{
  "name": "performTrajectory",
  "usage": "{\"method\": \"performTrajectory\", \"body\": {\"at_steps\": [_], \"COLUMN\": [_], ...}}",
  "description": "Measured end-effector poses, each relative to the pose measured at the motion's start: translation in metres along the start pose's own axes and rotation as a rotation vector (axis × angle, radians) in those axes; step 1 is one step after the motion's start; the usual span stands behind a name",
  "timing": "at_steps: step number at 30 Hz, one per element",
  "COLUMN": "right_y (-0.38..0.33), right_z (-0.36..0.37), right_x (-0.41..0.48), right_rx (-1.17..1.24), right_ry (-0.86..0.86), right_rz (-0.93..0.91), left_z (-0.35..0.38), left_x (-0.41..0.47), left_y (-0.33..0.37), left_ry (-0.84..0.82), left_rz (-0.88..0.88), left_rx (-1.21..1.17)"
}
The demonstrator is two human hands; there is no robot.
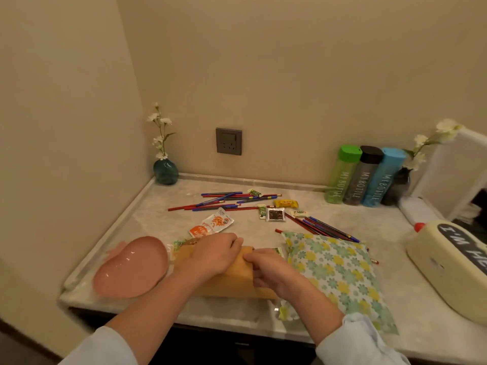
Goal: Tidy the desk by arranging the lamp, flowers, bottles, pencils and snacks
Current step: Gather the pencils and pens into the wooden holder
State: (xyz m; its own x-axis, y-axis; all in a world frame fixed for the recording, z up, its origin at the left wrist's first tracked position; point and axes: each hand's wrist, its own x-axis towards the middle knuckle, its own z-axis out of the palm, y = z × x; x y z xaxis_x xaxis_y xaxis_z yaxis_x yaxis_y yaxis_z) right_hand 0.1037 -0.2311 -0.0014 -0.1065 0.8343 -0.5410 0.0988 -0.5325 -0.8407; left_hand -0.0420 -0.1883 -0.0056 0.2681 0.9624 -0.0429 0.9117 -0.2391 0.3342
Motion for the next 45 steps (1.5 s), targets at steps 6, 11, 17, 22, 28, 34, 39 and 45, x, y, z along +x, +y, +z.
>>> {"method": "performTrajectory", "body": {"at_steps": [6, 11, 17, 22, 28, 34, 39, 45], "right_y": [-0.042, -0.094, -0.159, -0.191, -0.199, -0.183, -0.173, -0.163], "right_z": [-0.006, -0.046, -0.115, -0.168, -0.213, -0.242, -0.258, -0.269], "right_x": [-0.016, -0.024, -0.017, 0.010, 0.055, 0.093, 0.114, 0.133], "right_rx": [-0.227, -0.424, -0.813, -1.105, -1.326, -1.468, -1.477, -1.495], "right_ry": [0.128, 0.218, 0.327, 0.370, 0.372, 0.327, 0.290, 0.269], "right_rz": [-0.197, -0.370, -0.581, -0.669, -0.716, -0.719, -0.722, -0.721], "left_z": [-0.013, -0.040, -0.057, -0.063, -0.039, -0.005, 0.013, 0.028], "left_x": [0.013, 0.048, 0.102, 0.154, 0.210, 0.237, 0.252, 0.265], "left_y": [0.007, 0.040, 0.097, 0.130, 0.150, 0.157, 0.159, 0.161], "left_ry": [0.187, 0.292, 0.263, 0.275, 0.210, 0.121, 0.095, 0.063], "left_rz": [0.001, 0.107, 0.148, 0.128, 0.020, -0.063, -0.108, -0.140], "left_rx": [-0.232, -0.434, -0.727, -0.894, -1.062, -1.202, -1.222, -1.241]}}
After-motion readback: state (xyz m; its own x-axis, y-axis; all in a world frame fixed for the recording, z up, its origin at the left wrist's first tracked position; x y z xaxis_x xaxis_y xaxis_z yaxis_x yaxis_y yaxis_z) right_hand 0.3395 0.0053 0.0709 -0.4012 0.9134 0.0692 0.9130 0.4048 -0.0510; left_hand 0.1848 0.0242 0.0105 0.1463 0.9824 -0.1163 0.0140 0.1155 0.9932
